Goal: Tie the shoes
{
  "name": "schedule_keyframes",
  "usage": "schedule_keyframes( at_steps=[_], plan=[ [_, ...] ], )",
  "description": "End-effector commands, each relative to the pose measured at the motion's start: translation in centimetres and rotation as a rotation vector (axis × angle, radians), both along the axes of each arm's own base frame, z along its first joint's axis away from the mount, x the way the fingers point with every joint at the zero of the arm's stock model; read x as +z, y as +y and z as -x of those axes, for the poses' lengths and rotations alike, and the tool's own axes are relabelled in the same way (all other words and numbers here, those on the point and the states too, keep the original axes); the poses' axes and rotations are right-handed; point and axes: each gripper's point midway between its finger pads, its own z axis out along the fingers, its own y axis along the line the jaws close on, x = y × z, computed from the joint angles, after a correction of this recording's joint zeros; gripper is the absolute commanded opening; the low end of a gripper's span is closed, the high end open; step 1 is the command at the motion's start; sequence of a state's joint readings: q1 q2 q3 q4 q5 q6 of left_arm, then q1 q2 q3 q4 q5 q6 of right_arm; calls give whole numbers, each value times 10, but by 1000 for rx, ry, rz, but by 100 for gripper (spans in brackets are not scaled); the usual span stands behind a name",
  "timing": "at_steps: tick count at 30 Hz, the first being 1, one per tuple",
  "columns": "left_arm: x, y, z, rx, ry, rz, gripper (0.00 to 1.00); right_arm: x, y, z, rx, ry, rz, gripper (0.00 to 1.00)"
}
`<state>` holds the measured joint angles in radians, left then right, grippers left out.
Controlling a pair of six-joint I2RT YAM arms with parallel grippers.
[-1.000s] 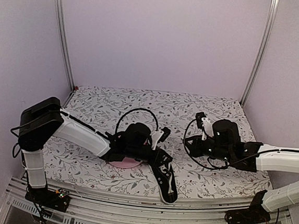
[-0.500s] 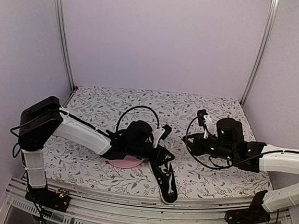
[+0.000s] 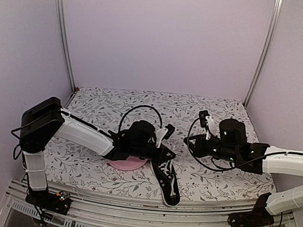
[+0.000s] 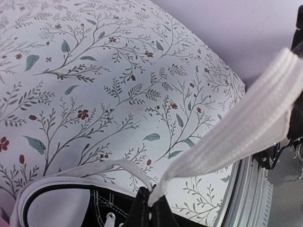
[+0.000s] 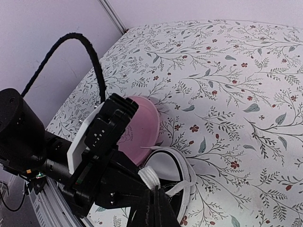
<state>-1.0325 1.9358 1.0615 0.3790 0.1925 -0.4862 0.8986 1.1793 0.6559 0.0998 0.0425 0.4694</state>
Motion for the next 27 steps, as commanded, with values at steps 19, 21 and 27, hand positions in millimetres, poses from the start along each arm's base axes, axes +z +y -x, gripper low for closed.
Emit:
schedule_keyframes(
  at_steps=[19, 21, 27],
  plan=[
    [12, 39, 6, 111, 18, 92, 0, 11, 80, -90, 215, -123, -109, 78],
    [14, 39, 6, 111, 22, 99, 0, 12, 59, -89, 213, -112, -133, 83],
    [16, 37, 6, 112, 38, 110, 0, -32, 19, -46, 257, -56, -91, 71]
  ],
)
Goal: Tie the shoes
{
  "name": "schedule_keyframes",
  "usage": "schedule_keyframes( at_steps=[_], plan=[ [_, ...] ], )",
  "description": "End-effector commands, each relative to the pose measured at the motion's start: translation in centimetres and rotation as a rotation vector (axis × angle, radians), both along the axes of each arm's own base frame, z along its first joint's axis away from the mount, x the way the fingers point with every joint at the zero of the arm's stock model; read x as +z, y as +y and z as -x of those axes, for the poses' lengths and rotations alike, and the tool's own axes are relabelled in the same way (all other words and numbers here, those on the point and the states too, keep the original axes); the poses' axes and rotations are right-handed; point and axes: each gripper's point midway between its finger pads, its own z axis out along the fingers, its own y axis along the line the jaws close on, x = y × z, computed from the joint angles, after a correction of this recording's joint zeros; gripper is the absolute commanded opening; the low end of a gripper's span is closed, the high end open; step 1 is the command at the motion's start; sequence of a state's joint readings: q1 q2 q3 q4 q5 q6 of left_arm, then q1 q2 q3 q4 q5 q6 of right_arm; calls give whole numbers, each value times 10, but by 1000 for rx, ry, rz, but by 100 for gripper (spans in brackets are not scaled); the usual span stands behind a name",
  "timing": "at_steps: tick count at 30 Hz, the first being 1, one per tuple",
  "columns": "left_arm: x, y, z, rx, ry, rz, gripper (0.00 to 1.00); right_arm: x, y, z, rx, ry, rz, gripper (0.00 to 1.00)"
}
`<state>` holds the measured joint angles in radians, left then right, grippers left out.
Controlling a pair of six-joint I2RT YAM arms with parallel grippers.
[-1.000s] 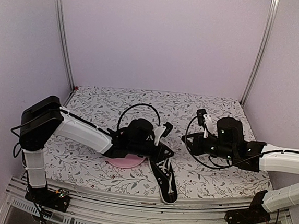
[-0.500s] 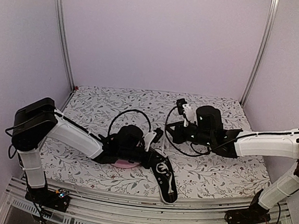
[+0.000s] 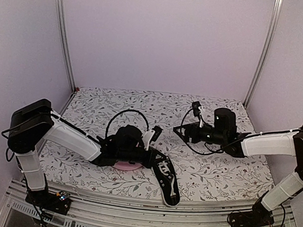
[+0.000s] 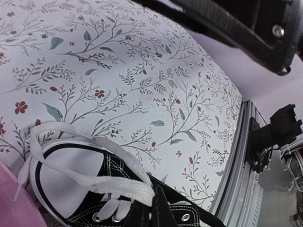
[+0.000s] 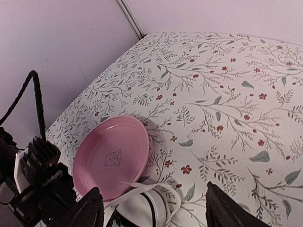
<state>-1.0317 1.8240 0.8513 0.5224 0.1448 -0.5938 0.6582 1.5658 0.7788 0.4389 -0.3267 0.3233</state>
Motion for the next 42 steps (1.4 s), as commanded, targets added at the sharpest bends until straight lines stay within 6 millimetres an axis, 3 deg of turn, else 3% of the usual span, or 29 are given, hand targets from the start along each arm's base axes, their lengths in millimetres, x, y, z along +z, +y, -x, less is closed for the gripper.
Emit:
schedule_keyframes(
  at_steps=[1, 4, 7, 15, 22, 24, 25, 27, 28, 33, 38, 42],
  plan=[
    [18, 0, -7, 25, -10, 52, 0, -25, -11, 49, 135, 29, -15, 65],
    [19, -1, -8, 30, -7, 54, 0, -44, -11, 67, 190, 56, -24, 54],
    [18, 1, -9, 40, -2, 51, 0, -60, -5, 72, 199, 50, 18, 52],
    [16, 4, -8, 48, 5, 45, 0, -81, 27, 54, 230, -6, 72, 48],
    [18, 3, -8, 52, 8, 50, 0, -100, 41, 51, 266, -3, 90, 47],
    [17, 3, -9, 54, 10, 49, 0, -103, 41, 50, 260, -5, 98, 39],
    [18, 4, -9, 55, 11, 49, 0, -104, 40, 49, 253, -10, 100, 30],
    [16, 5, -10, 66, 12, 41, 0, -101, 36, 47, 230, -22, 104, 9],
    [16, 6, -11, 70, 11, 39, 0, -98, 33, 47, 214, -28, 109, 4],
    [14, 7, -11, 78, 11, 35, 0, -76, -1, 53, 101, -41, 153, 2],
    [17, 1, -10, 55, 8, 53, 0, -47, -30, 74, 56, 9, 185, 2],
    [17, -5, -8, 32, 5, 59, 0, -28, -27, 109, 193, 125, 164, 2]
  ],
)
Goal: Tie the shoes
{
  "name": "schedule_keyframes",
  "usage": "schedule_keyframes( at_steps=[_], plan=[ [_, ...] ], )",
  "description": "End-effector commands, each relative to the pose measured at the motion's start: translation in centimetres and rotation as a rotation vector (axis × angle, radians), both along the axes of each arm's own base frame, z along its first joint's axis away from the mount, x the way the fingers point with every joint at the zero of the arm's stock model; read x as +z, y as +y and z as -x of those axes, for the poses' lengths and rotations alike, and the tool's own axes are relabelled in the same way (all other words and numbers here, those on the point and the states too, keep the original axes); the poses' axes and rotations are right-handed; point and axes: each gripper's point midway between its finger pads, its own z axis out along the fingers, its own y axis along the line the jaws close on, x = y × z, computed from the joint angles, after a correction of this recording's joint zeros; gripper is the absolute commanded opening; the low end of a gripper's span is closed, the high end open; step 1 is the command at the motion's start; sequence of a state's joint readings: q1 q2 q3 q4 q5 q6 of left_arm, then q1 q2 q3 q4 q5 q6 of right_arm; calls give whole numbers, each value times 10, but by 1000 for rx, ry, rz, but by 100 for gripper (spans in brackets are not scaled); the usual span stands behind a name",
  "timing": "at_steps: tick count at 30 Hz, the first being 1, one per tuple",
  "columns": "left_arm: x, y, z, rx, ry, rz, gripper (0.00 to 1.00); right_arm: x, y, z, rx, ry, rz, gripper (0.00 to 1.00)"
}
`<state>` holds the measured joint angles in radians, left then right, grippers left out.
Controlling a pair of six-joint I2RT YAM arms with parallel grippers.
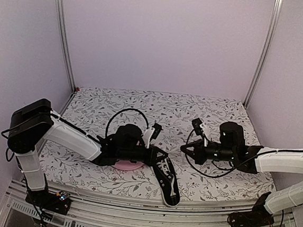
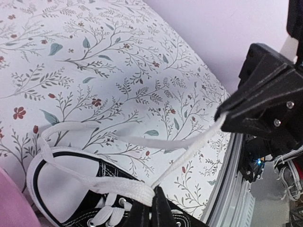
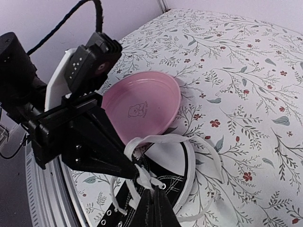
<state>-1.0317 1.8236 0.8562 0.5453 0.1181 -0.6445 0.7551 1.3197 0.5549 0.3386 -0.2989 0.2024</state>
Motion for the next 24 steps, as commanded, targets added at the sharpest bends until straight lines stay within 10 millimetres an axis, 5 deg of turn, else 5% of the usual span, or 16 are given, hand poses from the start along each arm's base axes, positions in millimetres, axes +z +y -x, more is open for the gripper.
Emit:
schedule_keyframes(
  at_steps=[1, 10, 18, 24],
  plan=[
    [10, -5, -2, -18, -15, 25, 0, -2, -5, 40, 110, 200, 41, 2],
    [6, -5, 1, -30, -13, 21, 0, 19, 13, 62, 209, 290, -155, 7],
    [6, -5, 3, -33, -10, 31, 0, -39, 13, 51, 88, 298, -13, 51],
    [4, -3, 4, -32, -5, 25, 0, -57, -22, 37, -125, 265, 72, 61]
  ],
)
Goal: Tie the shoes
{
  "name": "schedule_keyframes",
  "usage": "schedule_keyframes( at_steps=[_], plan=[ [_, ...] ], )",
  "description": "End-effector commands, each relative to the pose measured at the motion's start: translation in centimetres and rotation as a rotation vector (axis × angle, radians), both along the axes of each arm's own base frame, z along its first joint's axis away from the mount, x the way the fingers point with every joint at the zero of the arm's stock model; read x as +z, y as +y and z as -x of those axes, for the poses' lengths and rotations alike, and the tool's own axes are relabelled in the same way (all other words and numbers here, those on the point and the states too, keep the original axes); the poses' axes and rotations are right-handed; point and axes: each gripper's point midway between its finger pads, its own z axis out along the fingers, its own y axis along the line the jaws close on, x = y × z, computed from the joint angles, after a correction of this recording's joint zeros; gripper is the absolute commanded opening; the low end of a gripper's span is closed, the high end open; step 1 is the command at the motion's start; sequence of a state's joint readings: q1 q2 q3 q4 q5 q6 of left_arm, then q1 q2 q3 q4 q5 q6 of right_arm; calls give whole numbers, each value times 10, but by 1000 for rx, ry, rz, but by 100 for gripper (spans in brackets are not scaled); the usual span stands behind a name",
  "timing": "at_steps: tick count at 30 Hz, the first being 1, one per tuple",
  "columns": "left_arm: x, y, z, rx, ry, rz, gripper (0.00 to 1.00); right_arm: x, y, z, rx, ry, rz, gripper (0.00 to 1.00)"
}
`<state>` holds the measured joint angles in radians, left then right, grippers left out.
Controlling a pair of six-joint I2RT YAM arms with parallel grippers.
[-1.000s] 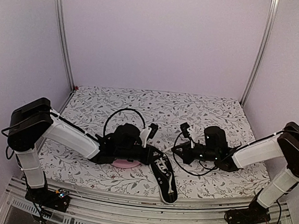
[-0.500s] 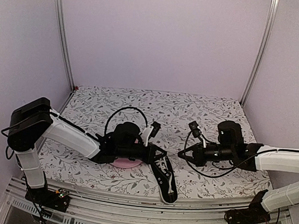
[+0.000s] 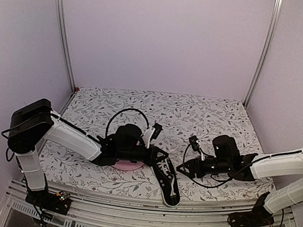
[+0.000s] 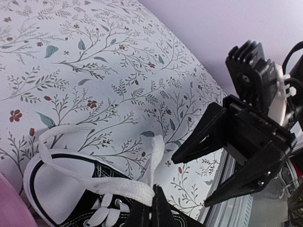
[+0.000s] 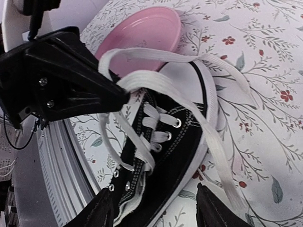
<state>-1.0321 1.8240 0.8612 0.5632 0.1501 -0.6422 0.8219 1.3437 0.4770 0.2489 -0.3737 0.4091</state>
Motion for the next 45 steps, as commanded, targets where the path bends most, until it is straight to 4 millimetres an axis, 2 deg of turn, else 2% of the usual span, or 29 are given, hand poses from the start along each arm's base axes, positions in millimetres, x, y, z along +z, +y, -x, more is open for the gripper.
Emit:
schedule_keyframes(
  at_steps=[1, 5, 8, 11, 21, 29, 31, 34, 38, 40, 45],
  plan=[
    [-2, 2, 1, -1, 0, 0, 0, 1, -24, -14, -159, -76, 62, 61],
    [-3, 2, 1, -2, 1, -3, 0, 8, -37, -6, -189, -97, 49, 61],
    [-2, 1, 0, -4, 1, -1, 0, -2, -58, -14, -306, -90, 110, 62],
    [-2, 1, 0, -3, 0, 1, 0, -13, -65, -17, -361, -58, 153, 59],
    [-1, 3, 0, 1, -2, -1, 0, -38, -43, -25, -322, -6, 167, 46],
    [-2, 2, 1, -2, 0, 1, 0, -50, -34, -29, -304, 0, 166, 42],
    [-2, 2, 0, -1, 1, 0, 0, -52, -31, -32, -305, -5, 169, 38],
    [-2, 2, 0, 1, 0, -1, 0, -54, -31, -37, -317, -16, 182, 26],
    [-1, 2, 1, 0, -1, 1, 0, -37, -27, -40, -318, -54, 149, 5],
    [-1, 3, 1, 2, 0, 0, 0, -17, -24, -38, -306, -97, 111, 2],
    [0, 3, -1, 8, 8, 1, 0, 50, -9, -21, -200, -240, -47, 2]
  ],
)
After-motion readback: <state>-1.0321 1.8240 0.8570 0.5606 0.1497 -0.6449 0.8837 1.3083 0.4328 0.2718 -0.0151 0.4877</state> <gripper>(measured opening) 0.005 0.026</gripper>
